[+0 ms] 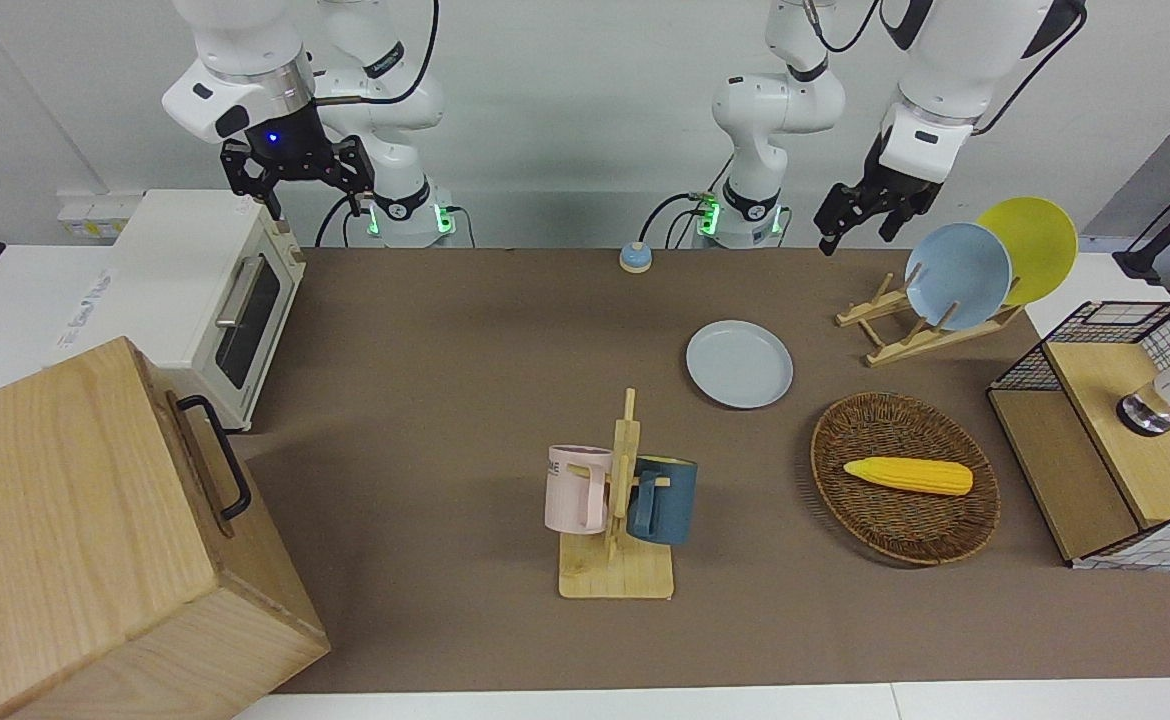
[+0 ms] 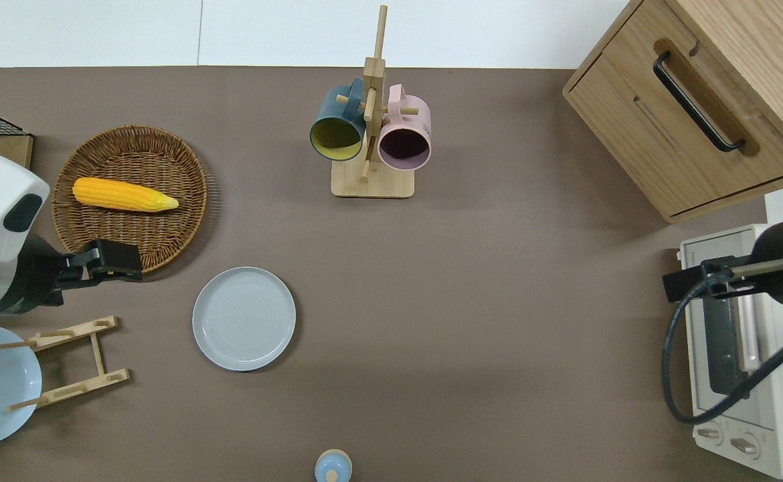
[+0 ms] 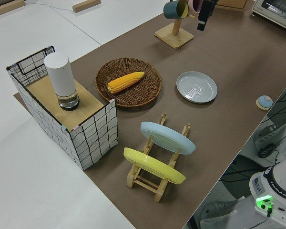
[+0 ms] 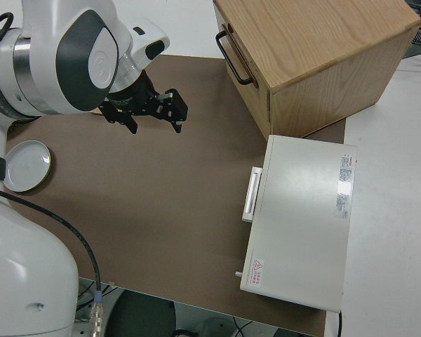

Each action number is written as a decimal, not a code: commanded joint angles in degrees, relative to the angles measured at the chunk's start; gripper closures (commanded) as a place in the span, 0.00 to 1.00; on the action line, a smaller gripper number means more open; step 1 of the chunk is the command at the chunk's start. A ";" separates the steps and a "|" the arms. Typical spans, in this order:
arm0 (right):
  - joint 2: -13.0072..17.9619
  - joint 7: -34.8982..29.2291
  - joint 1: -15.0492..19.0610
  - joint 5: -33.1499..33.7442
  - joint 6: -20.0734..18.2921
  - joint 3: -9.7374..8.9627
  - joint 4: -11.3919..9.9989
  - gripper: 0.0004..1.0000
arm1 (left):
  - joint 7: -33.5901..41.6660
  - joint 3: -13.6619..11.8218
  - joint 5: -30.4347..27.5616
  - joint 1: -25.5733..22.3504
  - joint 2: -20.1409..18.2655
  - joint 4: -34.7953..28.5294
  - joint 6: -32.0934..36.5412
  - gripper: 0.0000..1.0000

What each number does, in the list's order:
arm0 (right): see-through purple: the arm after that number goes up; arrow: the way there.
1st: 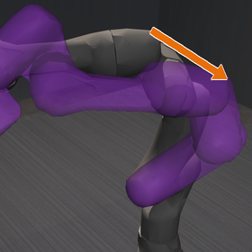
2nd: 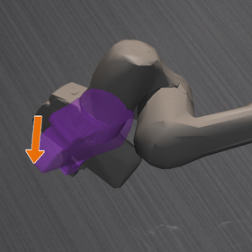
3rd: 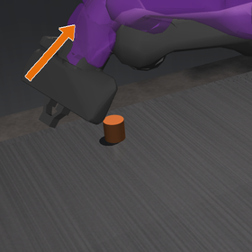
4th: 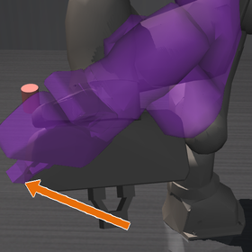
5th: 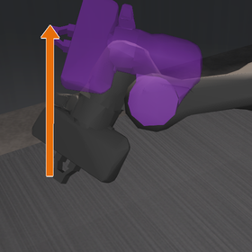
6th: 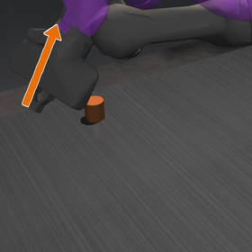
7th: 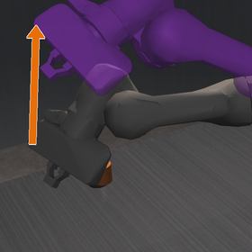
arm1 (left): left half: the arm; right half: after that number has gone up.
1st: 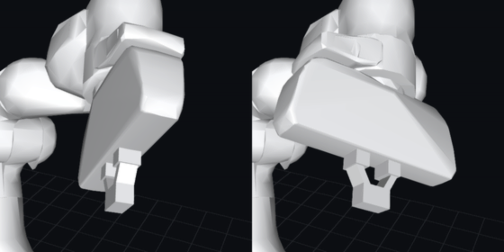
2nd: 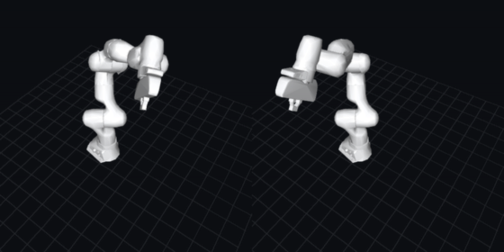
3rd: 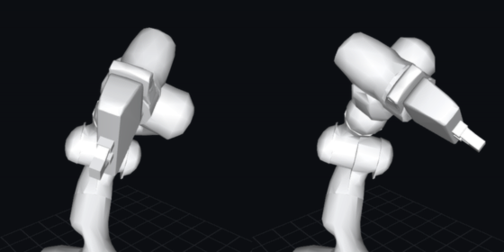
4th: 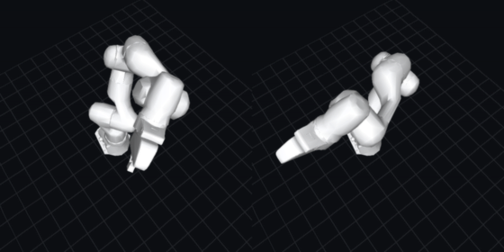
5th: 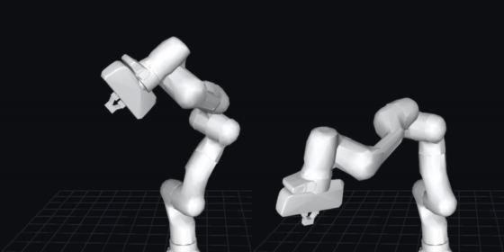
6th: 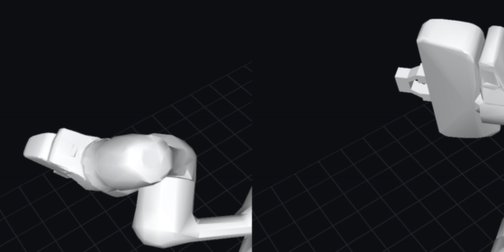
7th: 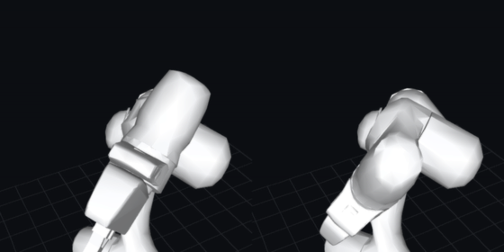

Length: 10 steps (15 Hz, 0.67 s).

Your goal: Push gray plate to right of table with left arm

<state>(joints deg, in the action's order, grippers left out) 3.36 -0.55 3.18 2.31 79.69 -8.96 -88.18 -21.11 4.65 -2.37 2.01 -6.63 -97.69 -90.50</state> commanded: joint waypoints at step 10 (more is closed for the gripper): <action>0.59 0.46 0.07 -0.11 -0.32 0.00 -0.24 0.00 | -0.69 -0.43 0.88 0.27 -0.22 0.58 0.50 0.00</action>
<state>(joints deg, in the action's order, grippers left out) 3.36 -0.55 3.18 2.31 79.69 -8.96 -88.18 -21.20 4.51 -2.37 2.01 -6.67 -97.68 -90.51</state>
